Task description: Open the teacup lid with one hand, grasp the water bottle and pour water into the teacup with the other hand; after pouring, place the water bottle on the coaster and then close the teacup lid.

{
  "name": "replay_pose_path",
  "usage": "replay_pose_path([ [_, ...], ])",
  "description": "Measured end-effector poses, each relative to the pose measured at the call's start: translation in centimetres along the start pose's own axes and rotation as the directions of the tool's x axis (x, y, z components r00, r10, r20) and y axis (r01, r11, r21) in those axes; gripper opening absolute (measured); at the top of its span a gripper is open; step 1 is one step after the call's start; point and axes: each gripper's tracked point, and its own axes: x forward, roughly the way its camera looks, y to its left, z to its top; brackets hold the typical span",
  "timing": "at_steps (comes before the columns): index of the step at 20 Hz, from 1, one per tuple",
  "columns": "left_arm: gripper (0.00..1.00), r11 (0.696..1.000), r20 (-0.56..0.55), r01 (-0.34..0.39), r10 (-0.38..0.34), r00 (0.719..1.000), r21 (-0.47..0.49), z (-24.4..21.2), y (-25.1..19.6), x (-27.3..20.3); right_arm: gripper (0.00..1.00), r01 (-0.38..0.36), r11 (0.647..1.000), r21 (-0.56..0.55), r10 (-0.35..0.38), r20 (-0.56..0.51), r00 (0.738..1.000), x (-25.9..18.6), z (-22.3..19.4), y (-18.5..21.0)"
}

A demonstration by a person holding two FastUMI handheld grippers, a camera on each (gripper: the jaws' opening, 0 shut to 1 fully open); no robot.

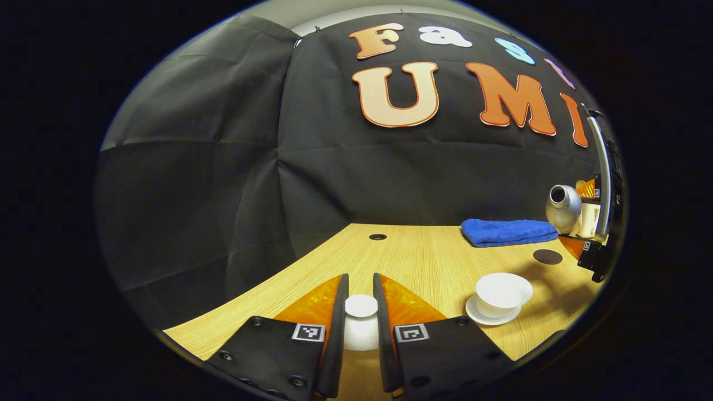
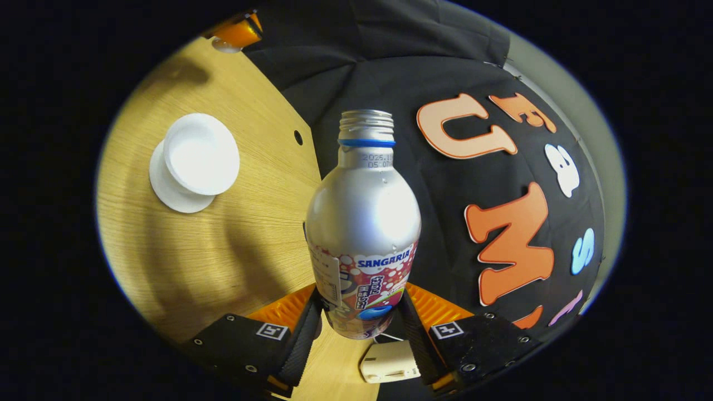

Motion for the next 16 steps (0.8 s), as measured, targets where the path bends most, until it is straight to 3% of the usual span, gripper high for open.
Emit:
replay_pose_path([
  [8,0.32,1.000,-0.012,-0.012,0.012,1.000,-0.008,-0.5,0.8,0.1,0.78,0.067,0.984,-0.165,-0.059,0.052,0.997,0.9,1.1,-0.9],
  [9,0.36,1.000,-0.014,-0.012,0.012,1.000,-0.007,-0.6,0.8,0.1,0.78,0.077,0.980,-0.182,-0.067,0.059,0.996,1.2,1.2,-1.1],
  [10,0.32,1.000,-0.013,-0.012,0.012,1.000,-0.007,-0.6,0.8,0.1,0.78,0.088,0.976,-0.197,-0.076,0.065,0.995,1.2,1.4,-1.3],
  [16,0.31,1.000,-0.020,-0.017,0.016,1.000,-0.013,-0.8,1.1,0.2,0.78,0.149,0.944,-0.294,-0.118,0.123,0.985,1.4,2.8,-2.8],
])
